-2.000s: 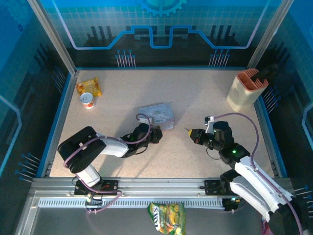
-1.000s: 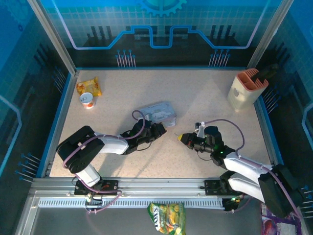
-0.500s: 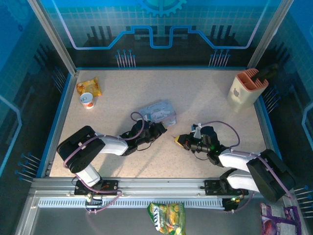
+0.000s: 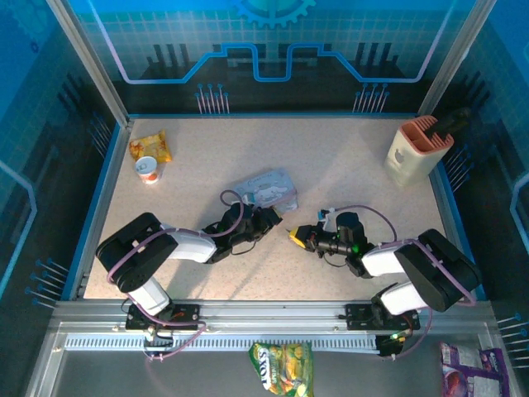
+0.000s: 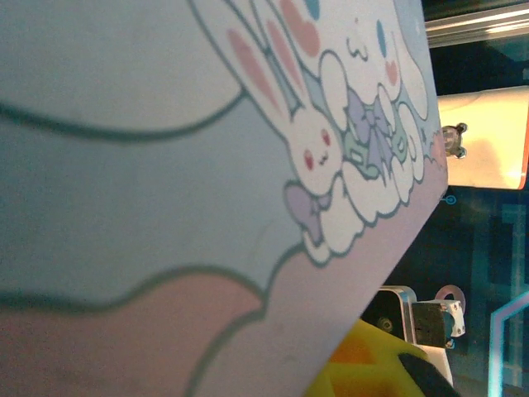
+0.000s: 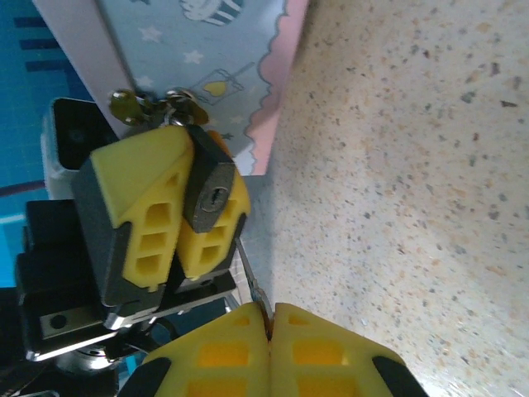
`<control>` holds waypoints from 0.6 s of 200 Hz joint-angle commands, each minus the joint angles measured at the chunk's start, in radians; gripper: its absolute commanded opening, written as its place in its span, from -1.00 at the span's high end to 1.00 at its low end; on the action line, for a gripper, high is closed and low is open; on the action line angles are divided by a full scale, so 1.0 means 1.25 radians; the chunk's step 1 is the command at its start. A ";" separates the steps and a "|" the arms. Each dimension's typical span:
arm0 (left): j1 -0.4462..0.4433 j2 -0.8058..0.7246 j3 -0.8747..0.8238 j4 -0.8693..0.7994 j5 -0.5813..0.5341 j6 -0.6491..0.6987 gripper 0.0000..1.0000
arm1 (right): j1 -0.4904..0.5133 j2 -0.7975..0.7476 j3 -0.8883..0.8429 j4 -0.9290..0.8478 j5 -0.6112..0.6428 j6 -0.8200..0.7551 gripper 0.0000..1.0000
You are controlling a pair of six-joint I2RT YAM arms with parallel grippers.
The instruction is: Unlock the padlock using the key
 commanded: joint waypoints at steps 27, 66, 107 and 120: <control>0.002 -0.036 -0.007 0.029 0.008 -0.041 0.92 | -0.032 0.015 0.005 0.067 -0.029 0.022 1.00; 0.003 -0.045 -0.005 0.029 0.011 -0.048 0.92 | -0.063 0.112 -0.003 0.244 -0.073 0.104 1.00; 0.001 -0.045 -0.006 0.031 0.008 -0.052 0.92 | -0.065 0.197 -0.012 0.367 -0.082 0.139 1.00; 0.000 -0.041 -0.007 0.039 0.009 -0.058 0.92 | -0.065 0.221 -0.016 0.413 -0.084 0.150 1.00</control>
